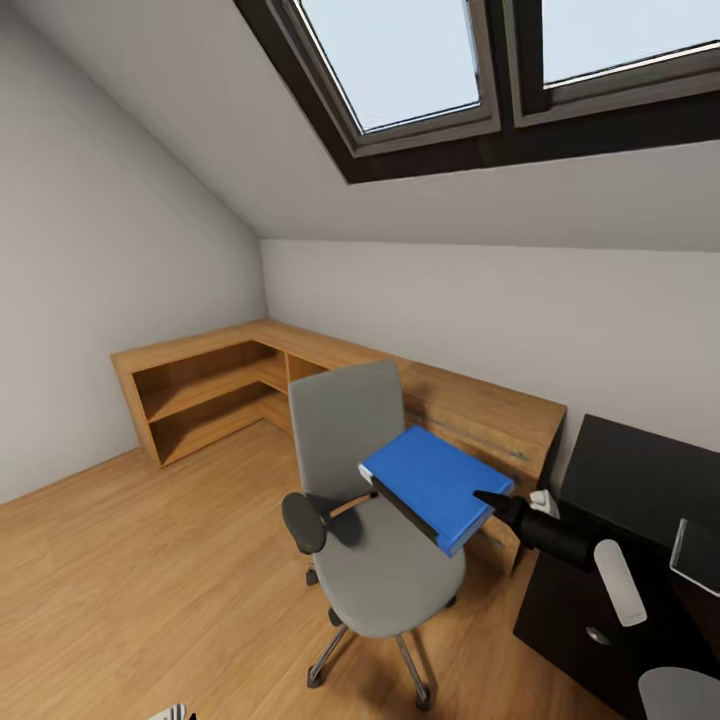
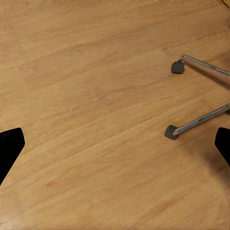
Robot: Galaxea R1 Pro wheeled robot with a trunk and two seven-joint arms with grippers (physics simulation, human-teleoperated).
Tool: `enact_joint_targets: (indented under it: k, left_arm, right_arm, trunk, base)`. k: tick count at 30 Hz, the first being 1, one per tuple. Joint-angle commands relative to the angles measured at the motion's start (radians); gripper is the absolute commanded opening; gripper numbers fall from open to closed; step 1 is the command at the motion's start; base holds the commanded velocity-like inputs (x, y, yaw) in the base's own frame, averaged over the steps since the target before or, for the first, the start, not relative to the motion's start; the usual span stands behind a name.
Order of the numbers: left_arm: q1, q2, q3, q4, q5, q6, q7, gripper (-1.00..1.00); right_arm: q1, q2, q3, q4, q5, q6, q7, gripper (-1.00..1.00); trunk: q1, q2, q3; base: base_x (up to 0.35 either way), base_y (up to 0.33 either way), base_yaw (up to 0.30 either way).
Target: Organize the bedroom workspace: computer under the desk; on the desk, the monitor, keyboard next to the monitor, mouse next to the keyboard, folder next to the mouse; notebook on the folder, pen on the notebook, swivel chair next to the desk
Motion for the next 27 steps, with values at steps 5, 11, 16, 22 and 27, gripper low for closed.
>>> enact_joint_targets:
  k: [5,11,16,22,27]
  left_arm:
    - [-0.001,0.001,-0.001,0.000,0.009,-0.003,0.003,1.00]
    - [-0.001,0.001,0.002,0.000,0.009,-0.004,0.003,1.00]
    - [-0.001,0.001,0.002,0.084,0.011,-0.046,0.003,1.00]
    - [-0.001,0.001,0.001,0.151,0.010,-0.103,0.003,1.00]
    - [-0.001,0.001,0.001,0.161,0.009,-0.109,0.001,1.00]
  right_arm:
    - [-0.001,0.002,-0.001,0.005,0.001,-0.013,0.010,-1.00]
    - [-0.001,0.005,-0.001,0.006,-0.006,-0.017,0.017,-1.00]
    - [-0.001,0.005,-0.001,0.006,-0.015,-0.018,0.016,-1.00]
    - [-0.001,0.005,-0.001,0.006,-0.017,-0.018,0.016,-1.00]
    - [-0.001,0.004,-0.001,0.006,-0.016,-0.019,0.015,-1.00]
  trunk:
    - [-0.019,0.035,0.015]
    - [-0.042,0.077,0.033]
    - [-0.061,0.112,0.049]
    - [-0.084,0.154,0.068]
    - [-0.088,0.161,0.072]
  base:
    - [0.000,0.000,0.000]
    - [0.000,0.000,-0.054]
    - [0.000,0.000,-0.044]
    - [0.000,0.000,-0.161]
    - [0.000,0.000,-0.255]
